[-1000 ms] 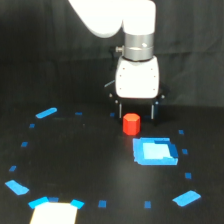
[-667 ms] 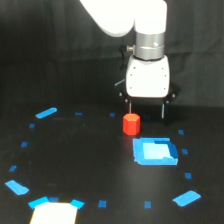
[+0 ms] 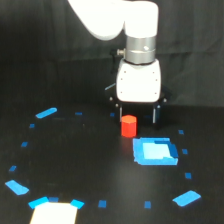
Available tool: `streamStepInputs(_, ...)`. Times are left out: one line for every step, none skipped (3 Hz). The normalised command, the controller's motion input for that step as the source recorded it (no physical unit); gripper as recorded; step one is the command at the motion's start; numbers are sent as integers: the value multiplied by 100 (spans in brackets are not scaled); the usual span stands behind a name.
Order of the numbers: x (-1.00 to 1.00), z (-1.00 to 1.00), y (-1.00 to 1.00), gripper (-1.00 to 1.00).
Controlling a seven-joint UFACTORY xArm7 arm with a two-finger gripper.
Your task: Pick up the red object from the table
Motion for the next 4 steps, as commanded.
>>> streamStepInputs(55,-100,-74,-100)
streamStepInputs(100,-97,-6,-100)
streamStepInputs(98,-100,-1,-97)
streamStepInputs(100,-30,34,-100)
